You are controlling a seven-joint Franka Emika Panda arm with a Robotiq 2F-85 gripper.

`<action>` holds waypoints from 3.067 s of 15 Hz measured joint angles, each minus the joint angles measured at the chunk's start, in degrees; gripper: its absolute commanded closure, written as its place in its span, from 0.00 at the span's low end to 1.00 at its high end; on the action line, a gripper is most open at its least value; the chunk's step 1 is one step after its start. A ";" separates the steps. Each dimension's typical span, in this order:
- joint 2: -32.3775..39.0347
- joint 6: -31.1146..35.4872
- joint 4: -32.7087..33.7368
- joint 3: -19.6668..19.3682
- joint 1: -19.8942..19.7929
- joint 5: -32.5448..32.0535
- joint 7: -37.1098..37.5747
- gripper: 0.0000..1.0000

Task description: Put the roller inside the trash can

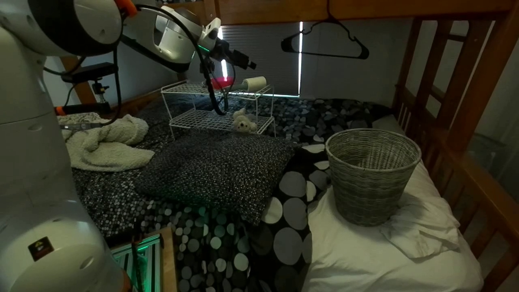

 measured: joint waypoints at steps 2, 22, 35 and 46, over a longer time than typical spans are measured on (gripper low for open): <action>-0.24 0.08 1.16 0.07 0.47 6.28 0.14 0.00; -2.57 26.21 -6.68 -0.91 1.27 41.91 -5.35 0.00; -0.65 21.53 -6.60 1.11 1.40 64.25 -30.42 0.00; 2.89 13.27 -0.53 -3.75 4.34 39.17 -22.02 0.00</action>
